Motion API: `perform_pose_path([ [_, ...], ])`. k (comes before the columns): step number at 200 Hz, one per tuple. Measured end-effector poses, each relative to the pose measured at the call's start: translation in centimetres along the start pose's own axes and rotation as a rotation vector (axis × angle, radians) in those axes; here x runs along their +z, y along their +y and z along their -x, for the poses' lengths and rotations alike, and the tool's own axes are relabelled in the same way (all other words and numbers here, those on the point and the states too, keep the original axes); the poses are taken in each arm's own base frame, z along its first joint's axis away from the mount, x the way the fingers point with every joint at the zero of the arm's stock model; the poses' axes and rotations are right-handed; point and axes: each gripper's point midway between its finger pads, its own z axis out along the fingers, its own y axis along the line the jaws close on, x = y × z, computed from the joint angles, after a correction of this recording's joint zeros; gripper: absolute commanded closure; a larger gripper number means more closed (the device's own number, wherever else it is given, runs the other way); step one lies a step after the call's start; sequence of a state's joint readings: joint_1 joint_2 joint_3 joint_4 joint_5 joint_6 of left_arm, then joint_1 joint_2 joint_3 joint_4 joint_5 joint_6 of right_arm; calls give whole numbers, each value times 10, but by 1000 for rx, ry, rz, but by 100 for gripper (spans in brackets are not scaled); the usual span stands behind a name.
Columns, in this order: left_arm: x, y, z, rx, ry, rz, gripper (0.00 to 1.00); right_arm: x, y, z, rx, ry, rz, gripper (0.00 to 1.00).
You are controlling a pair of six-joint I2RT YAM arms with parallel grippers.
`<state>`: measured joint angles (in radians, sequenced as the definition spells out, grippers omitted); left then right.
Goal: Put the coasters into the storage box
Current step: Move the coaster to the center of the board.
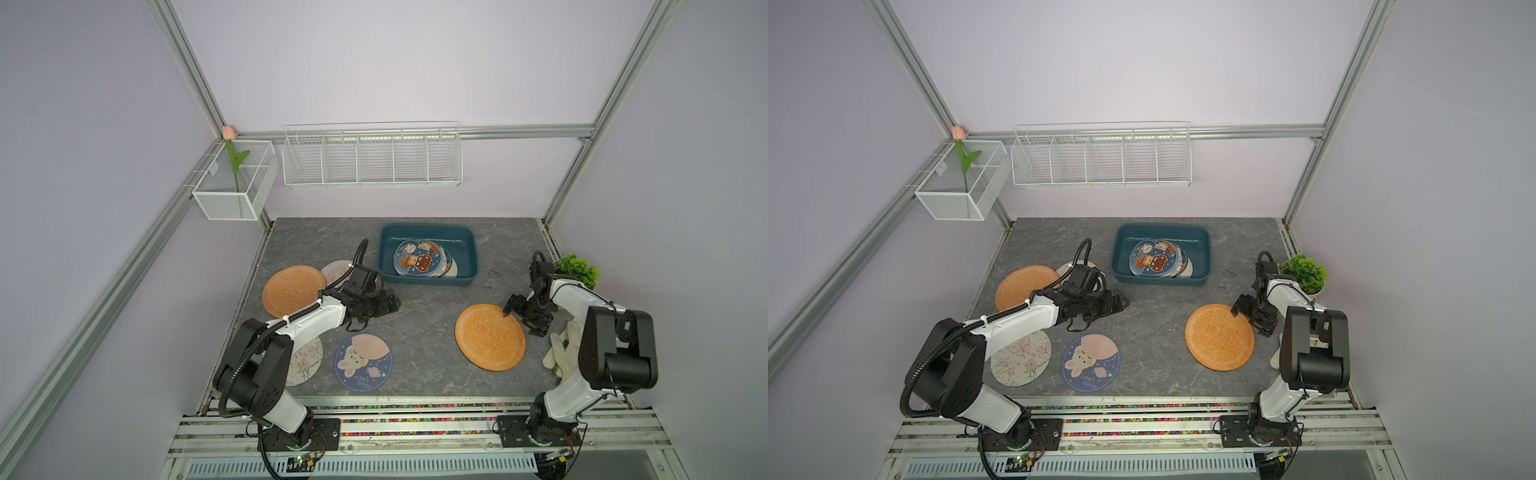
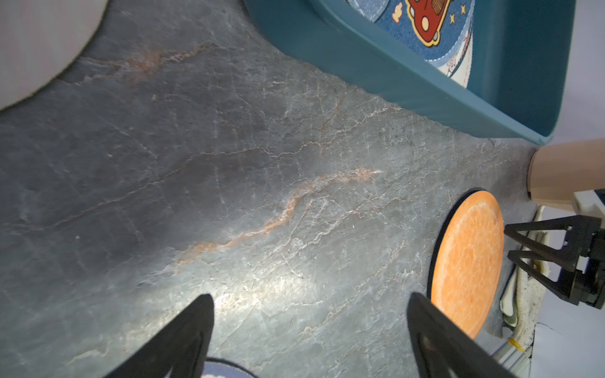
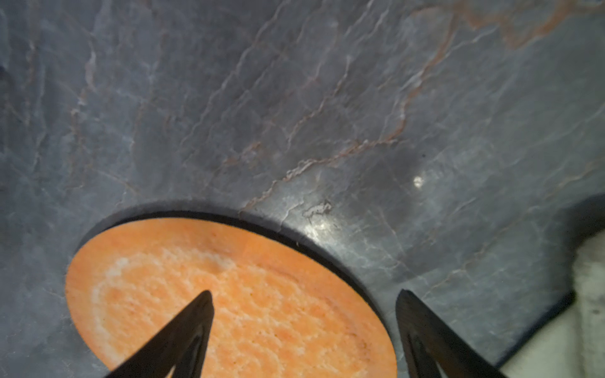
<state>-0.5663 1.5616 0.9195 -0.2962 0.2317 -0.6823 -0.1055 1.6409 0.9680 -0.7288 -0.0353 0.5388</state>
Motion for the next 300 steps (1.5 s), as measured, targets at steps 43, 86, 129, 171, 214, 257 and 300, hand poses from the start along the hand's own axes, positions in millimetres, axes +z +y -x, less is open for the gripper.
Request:
perform_pose_path([
  [43,0,0,0,-4,-3,3,8,4,-4,-4,66,15,29,11],
  [86,0,-1,0,-10,-3,3,8,3,5,-15,90,27,79,11],
  [129,1,-3,-1,-7,-2,-1,8,5,32,-45,41,69,100,11],
  [171,4,-8,-5,3,4,-9,8,8,66,-73,-34,110,111,11],
  [214,5,-15,-8,14,-1,-20,8,12,116,-92,-162,125,142,11],
  [257,11,-18,-13,24,8,-15,8,14,149,-105,-251,141,178,11],
  [300,34,-6,-32,37,68,37,10,12,167,-109,-373,159,207,11],
])
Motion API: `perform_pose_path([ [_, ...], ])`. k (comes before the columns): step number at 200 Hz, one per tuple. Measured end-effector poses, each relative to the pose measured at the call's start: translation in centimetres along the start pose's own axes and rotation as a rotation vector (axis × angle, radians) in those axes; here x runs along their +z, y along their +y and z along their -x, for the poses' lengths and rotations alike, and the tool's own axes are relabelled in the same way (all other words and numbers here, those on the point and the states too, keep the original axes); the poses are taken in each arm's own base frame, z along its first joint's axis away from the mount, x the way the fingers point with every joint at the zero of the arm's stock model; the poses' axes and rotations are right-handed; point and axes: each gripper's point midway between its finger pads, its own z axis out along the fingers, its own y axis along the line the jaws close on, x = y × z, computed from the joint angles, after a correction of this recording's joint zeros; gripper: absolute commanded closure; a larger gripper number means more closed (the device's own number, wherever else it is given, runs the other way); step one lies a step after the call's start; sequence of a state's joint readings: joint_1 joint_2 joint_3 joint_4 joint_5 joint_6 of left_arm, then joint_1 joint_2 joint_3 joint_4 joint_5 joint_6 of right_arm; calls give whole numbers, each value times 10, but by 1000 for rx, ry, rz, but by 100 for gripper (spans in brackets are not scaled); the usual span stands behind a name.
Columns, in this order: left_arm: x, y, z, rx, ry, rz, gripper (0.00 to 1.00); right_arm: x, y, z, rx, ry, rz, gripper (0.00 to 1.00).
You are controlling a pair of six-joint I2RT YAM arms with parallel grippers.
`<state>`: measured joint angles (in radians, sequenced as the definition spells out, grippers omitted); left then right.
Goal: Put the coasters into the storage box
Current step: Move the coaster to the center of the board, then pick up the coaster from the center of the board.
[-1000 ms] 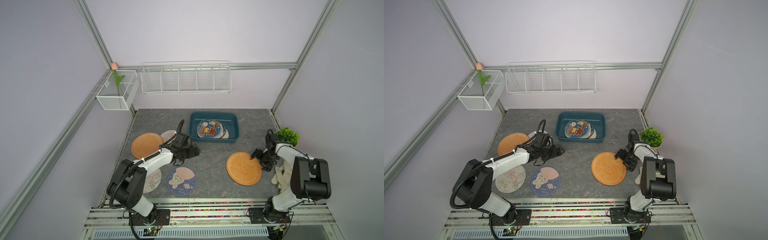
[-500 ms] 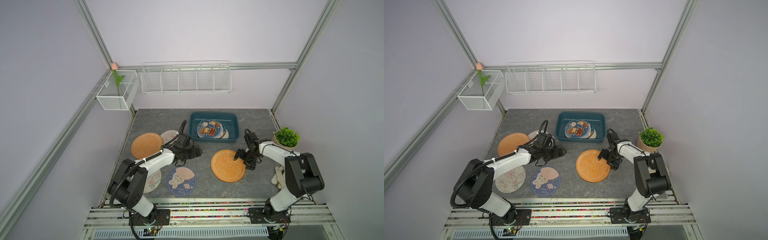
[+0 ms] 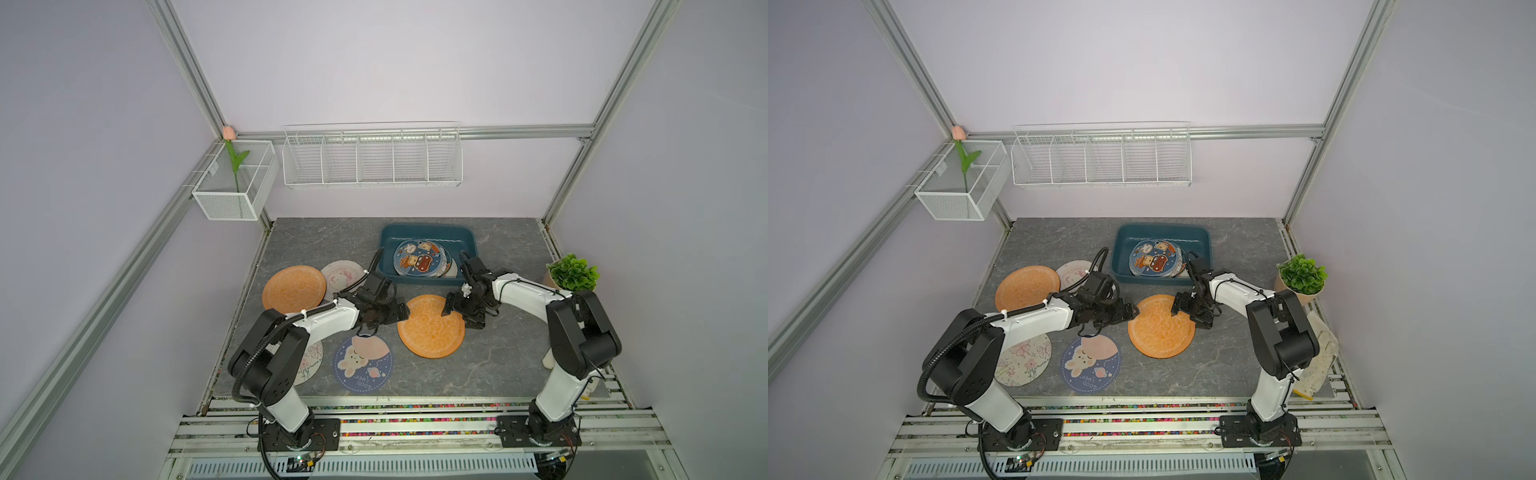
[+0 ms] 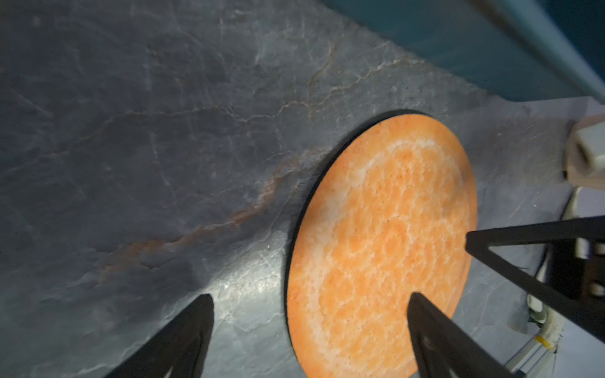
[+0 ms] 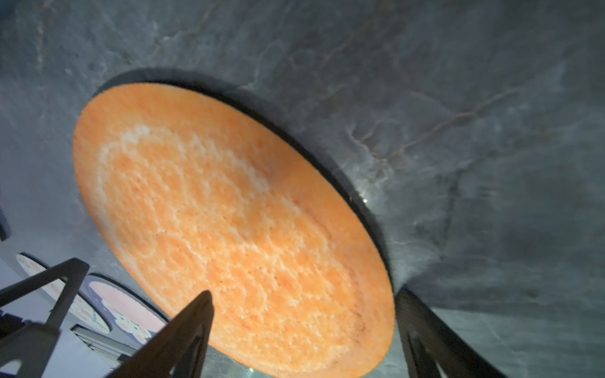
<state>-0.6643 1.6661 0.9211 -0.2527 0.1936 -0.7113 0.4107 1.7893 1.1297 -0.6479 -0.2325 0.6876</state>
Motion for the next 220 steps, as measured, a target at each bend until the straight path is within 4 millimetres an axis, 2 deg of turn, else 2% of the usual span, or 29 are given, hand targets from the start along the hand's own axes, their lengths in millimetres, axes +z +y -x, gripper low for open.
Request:
perform_pose_path([
  [31,7,3,-4,14,9,18,18,-13,1,6,-137,-9,-41,11],
  [57,10,2,-7,21,14,23,26,-16,-7,5,-235,-2,-84,7],
  [86,13,-4,-11,38,23,20,31,-15,-12,2,-309,13,-103,0],
  [101,15,-8,-14,46,29,20,33,-10,-14,0,-328,23,-102,7],
  [129,16,-11,-20,43,41,25,36,0,-20,-8,-339,50,-90,12],
  [220,18,-14,-24,34,52,26,43,5,-3,-4,-355,22,-3,26],
])
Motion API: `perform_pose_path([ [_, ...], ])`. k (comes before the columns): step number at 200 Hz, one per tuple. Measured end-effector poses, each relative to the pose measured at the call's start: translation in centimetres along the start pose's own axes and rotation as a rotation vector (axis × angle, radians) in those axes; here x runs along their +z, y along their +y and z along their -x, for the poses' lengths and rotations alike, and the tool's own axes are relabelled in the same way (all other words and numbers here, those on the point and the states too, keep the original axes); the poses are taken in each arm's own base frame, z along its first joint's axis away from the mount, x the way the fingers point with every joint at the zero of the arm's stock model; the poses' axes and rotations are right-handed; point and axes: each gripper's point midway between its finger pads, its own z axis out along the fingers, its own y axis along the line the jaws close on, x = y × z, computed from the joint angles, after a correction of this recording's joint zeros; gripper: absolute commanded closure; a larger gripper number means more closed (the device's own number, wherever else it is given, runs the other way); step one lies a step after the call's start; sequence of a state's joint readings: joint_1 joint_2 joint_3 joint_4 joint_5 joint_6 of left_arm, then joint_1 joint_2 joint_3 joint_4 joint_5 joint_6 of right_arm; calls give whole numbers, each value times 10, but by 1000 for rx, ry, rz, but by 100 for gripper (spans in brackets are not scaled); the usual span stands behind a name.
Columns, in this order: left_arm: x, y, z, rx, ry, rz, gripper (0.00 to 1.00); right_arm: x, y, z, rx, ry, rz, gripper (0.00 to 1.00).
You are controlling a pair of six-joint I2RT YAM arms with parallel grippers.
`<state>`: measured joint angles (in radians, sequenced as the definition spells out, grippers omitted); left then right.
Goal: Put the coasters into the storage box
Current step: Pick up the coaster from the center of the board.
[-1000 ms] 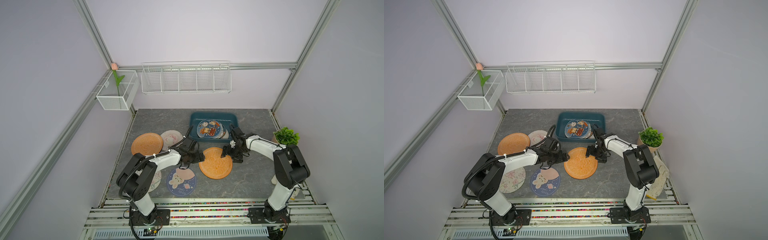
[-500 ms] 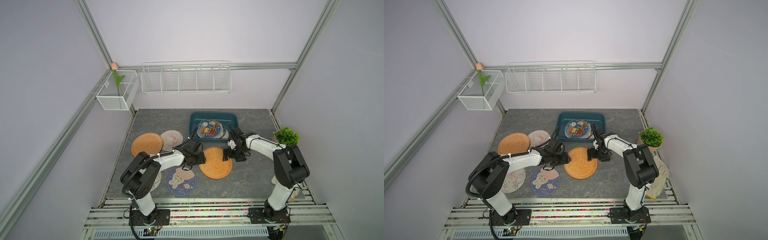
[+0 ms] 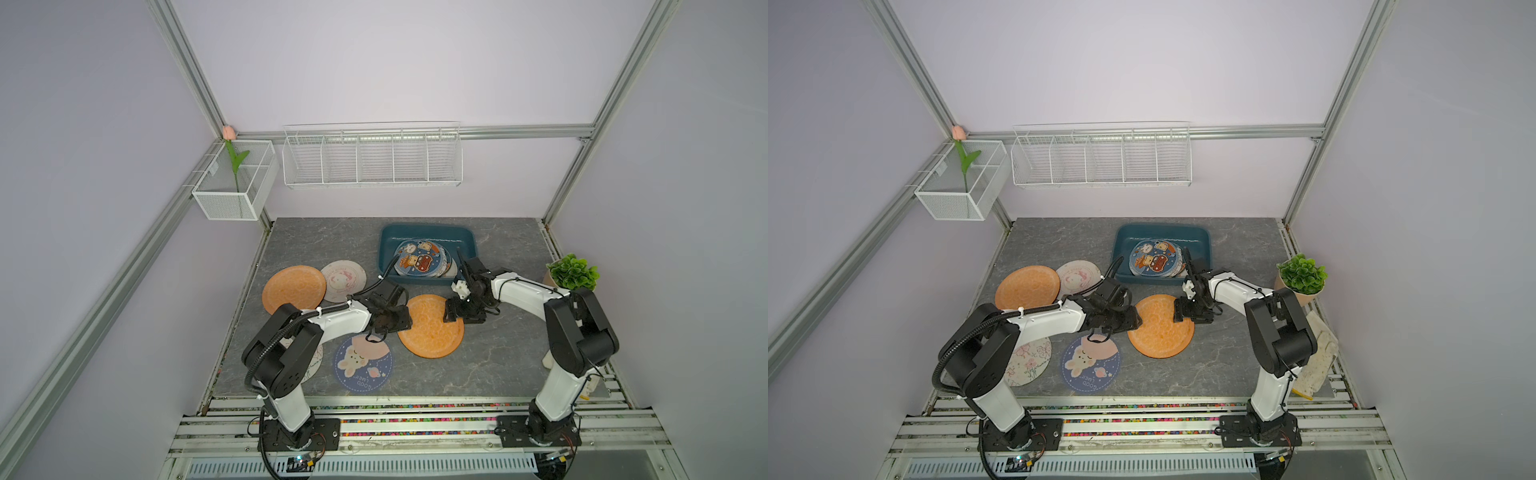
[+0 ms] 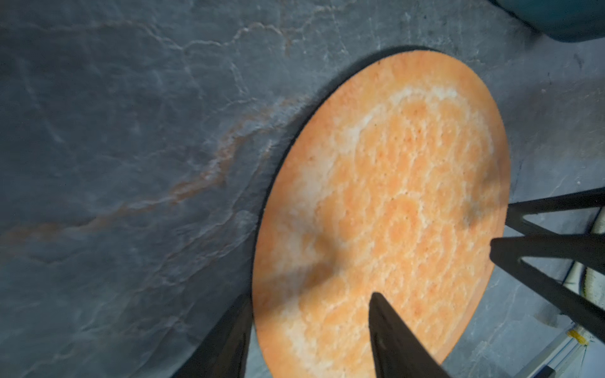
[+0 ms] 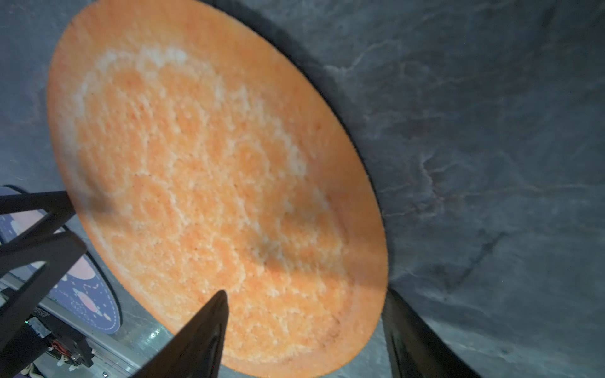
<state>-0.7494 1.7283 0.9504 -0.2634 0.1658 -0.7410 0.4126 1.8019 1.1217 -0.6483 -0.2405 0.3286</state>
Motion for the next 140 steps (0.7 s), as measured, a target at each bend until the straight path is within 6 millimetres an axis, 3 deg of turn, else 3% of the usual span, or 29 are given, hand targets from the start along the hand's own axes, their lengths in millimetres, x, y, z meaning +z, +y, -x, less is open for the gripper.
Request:
perform_pose_path([
  [96,1,0,0,-4,1,2,45,4,6,-1,-20,-11,-27,29],
  [140,1,1,1,-7,-2,6,45,7,8,-1,-10,-10,-25,50],
])
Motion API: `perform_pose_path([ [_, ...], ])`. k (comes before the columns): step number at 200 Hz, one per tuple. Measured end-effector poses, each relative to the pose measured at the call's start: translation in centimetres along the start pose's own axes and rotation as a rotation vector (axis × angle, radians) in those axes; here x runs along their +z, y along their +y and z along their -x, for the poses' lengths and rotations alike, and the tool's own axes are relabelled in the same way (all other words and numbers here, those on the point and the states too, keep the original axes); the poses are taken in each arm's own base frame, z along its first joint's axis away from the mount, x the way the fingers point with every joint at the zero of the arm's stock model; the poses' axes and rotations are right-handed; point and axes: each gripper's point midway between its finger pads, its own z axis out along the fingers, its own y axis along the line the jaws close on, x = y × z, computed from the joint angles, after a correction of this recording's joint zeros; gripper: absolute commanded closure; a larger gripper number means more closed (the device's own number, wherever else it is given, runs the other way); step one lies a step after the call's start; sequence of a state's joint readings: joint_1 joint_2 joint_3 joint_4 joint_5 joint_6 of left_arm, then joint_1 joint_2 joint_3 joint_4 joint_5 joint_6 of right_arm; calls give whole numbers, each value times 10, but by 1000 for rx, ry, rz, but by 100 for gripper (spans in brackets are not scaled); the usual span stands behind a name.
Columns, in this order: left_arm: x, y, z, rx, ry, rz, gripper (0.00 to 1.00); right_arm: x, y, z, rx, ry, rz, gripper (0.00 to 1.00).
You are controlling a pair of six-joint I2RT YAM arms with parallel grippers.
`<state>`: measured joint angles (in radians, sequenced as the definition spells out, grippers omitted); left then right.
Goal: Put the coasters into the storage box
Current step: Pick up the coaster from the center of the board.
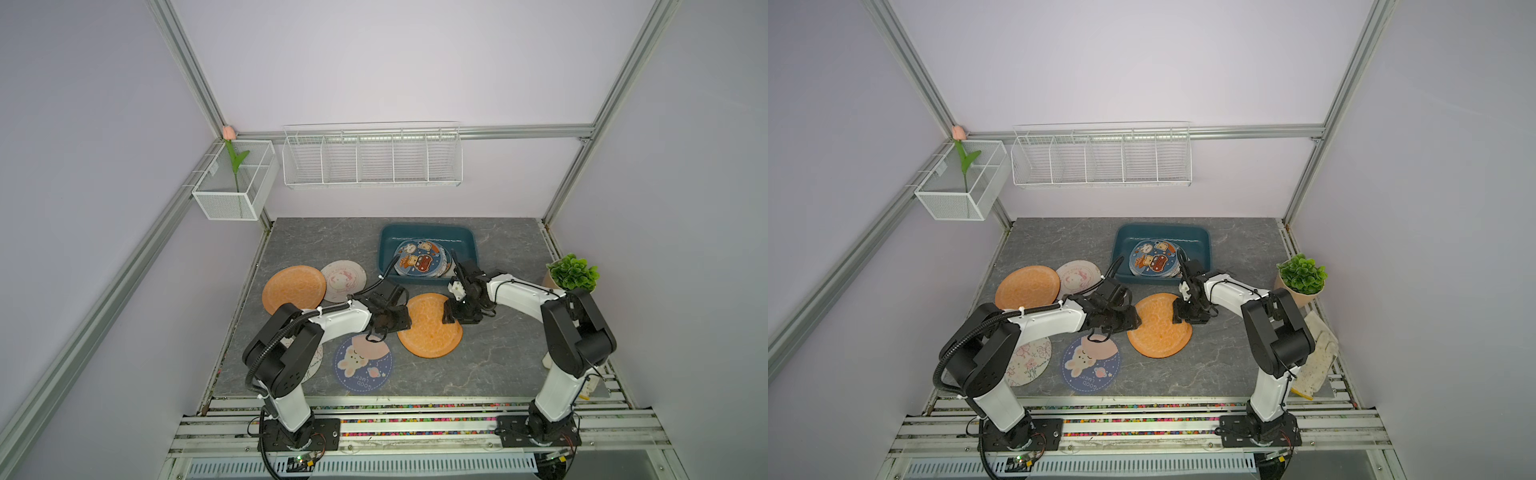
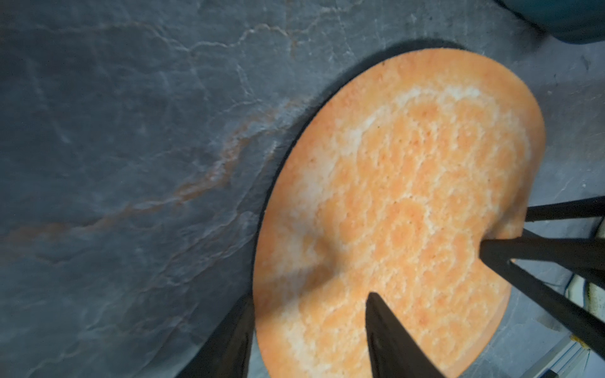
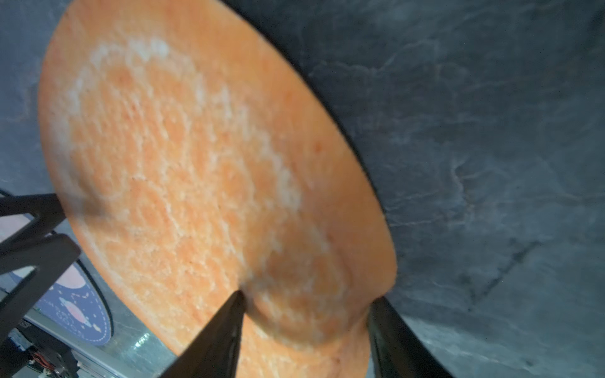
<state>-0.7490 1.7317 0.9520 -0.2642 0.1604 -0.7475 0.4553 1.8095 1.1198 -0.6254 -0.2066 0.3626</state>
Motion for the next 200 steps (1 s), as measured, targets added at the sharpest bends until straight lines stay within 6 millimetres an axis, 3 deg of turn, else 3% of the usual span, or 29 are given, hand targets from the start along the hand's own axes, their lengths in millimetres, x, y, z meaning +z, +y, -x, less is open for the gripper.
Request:
perform_pose_path([
  [30,0,1,0,0,-2,4,45,2,1,-1,1,6,7,66],
  [54,0,1,1,0,-3,5,45,5,5,-2,5,13,24,85],
  [70,0,1,1,0,-4,5,45,7,8,-2,-2,14,38,91],
  [121,-2,0,0,0,-4,4,40,6,9,-2,0,14,40,93],
  [155,-14,-2,2,-10,-22,-14,33,-3,15,-8,-10,20,51,93],
  [173,-26,0,7,-28,-46,-24,29,-15,20,-14,-18,22,58,93],
  [200,-45,7,19,-55,-98,-32,25,-47,31,-15,-38,-5,73,93],
])
